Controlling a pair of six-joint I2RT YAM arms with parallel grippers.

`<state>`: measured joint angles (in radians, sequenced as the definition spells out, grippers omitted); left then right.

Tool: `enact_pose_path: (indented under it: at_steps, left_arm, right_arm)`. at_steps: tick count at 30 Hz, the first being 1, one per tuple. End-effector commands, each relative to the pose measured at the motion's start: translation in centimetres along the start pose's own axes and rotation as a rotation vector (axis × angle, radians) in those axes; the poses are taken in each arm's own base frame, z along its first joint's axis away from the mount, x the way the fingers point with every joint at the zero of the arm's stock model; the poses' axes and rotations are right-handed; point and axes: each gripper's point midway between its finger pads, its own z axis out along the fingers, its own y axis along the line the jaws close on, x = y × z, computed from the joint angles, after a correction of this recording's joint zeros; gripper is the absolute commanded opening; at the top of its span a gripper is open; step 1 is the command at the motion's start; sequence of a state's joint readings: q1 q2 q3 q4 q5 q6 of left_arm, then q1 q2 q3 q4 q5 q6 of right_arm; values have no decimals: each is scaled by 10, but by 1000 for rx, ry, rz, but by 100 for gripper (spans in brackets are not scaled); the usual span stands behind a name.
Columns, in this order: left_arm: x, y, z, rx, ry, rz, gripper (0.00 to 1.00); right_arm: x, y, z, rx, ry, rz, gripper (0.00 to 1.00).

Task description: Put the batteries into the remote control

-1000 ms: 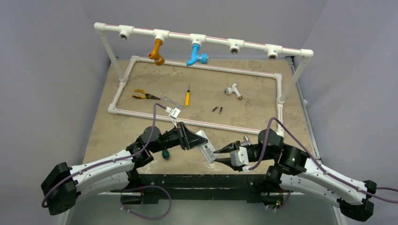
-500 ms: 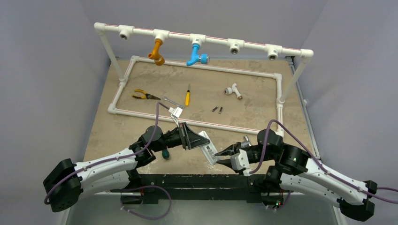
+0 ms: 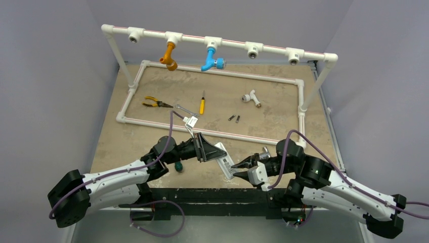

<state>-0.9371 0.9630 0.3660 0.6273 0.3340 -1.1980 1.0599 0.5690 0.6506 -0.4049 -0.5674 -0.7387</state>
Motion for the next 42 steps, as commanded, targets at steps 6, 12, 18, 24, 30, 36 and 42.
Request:
enact_pose_path:
  at_steps: [6, 12, 18, 24, 30, 36, 42]
  left_arm:
    - [-6, -17, 1, 63, -15, -8, 0]
    - [-6, -16, 3, 61, -11, -16, 0]
    - [-6, -15, 4, 58, -9, -23, 0]
    - [-6, -15, 5, 56, -9, -27, 0]
    - [-6, -15, 6, 57, -8, -28, 0]
    - [-6, -16, 8, 62, -6, -34, 0]
    - [-6, -15, 8, 68, -6, -44, 0]
  right_arm:
    - [-11, -10, -2, 17, -12, -35, 29]
    - [-7, -10, 0, 11, 3, -36, 29]
    - [-3, -8, 0, 2, 18, -36, 29]
    - [-1, -5, 0, -12, 26, -33, 32]
    - [2, -4, 0, -15, 36, -31, 33]
    - [4, -10, 1, 16, 41, -43, 32]
    - [5, -13, 3, 33, 42, -50, 32]
